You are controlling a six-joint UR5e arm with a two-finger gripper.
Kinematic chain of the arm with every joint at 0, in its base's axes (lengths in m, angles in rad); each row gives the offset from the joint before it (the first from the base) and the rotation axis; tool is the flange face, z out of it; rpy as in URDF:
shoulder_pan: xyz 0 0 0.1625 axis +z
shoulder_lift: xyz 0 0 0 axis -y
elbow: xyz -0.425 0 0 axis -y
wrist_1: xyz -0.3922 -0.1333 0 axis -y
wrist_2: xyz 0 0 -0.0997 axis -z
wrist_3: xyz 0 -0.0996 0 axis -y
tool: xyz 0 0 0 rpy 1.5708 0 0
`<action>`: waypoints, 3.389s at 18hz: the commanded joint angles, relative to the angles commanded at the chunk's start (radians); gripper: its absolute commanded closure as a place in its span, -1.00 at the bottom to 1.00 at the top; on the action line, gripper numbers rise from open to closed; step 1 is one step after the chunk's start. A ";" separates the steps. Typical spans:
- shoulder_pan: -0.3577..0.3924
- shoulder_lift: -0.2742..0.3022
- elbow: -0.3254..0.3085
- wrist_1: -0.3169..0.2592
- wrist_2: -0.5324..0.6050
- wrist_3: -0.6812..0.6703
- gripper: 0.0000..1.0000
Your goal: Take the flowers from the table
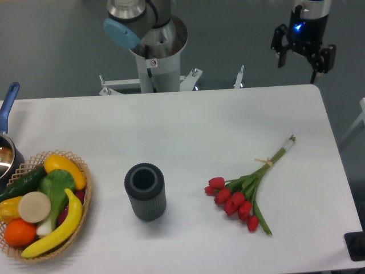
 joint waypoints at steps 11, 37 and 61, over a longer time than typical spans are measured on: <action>-0.009 -0.002 -0.006 0.002 -0.002 -0.014 -1.00; -0.183 -0.169 -0.146 0.307 -0.179 -0.440 -1.00; -0.265 -0.497 0.049 0.321 -0.089 -0.437 -1.00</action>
